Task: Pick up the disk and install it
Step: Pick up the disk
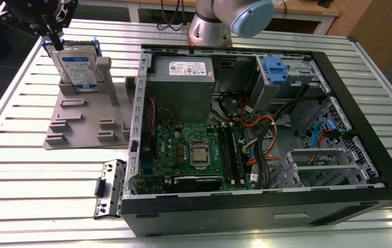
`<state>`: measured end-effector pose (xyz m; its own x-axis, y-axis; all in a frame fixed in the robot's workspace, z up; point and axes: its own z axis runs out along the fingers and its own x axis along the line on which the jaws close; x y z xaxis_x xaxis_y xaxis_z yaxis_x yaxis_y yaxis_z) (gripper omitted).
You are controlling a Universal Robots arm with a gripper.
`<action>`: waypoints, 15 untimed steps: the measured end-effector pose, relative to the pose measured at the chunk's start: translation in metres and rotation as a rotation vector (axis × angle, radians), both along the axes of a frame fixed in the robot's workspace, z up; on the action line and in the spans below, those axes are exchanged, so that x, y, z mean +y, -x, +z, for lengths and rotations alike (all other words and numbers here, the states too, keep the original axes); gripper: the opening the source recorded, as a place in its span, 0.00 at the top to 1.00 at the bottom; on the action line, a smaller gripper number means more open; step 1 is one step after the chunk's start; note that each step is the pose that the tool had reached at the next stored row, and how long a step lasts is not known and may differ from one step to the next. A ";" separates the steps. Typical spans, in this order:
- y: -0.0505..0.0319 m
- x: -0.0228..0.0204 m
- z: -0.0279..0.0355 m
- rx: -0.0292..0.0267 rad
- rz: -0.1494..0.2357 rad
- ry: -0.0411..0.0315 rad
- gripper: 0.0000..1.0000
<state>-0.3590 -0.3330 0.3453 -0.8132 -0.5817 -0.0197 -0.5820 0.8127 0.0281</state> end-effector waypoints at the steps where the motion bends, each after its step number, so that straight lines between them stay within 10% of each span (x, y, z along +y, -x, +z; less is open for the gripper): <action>1: 0.0000 0.0000 0.0000 0.0000 0.009 0.0000 0.90; 15: 0.0000 0.0000 0.0000 0.0000 0.131 0.0003 0.90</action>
